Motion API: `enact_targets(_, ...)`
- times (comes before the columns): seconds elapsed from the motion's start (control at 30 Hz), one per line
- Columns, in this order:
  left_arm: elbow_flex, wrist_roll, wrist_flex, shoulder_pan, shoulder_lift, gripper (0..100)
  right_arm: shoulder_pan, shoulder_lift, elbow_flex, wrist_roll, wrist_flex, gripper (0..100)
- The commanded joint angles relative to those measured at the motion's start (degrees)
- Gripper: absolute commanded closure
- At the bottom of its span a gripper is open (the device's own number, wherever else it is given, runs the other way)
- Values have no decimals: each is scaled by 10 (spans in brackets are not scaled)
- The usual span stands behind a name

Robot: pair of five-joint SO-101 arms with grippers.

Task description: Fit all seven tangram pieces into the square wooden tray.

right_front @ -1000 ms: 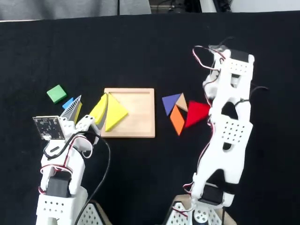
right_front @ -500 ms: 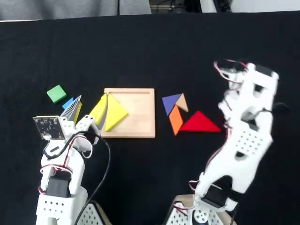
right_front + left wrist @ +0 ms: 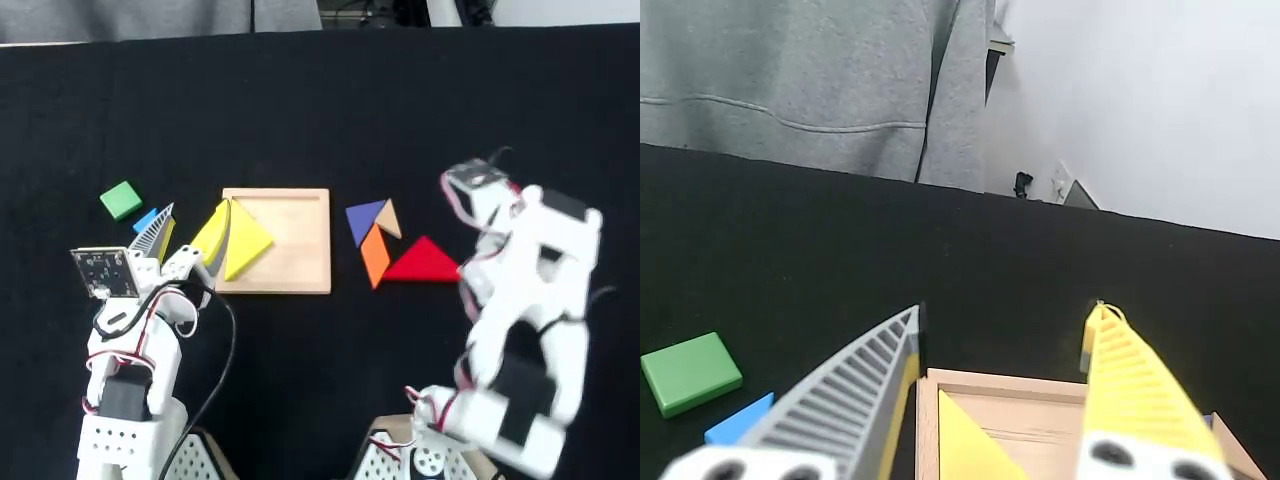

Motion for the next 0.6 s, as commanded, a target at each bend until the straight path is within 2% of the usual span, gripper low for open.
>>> enact_targets(0.0, 12, -4, 0, 2, -5, 737, -52, -138, 59, 12, -45, 987)
enact_targets(0.13, 12, -4, 0, 2, -5, 737, -105, -184, 79, 13, -45, 980)
enact_targets(0.23, 12, -4, 0, 2, -6, 737, -131, -171, 73, 52, -42, 895)
enact_targets(0.37, 12, -4, 0, 1, -7, 737, -149, -137, 72, 200, -24, 748)
enact_targets(0.5, 12, -4, -1, 1, -7, 737, -151, -99, 64, 346, -27, 734)
enact_targets(0.57, 12, -4, -1, -19, -8, 737, -151, -78, 38, 369, -27, 734)
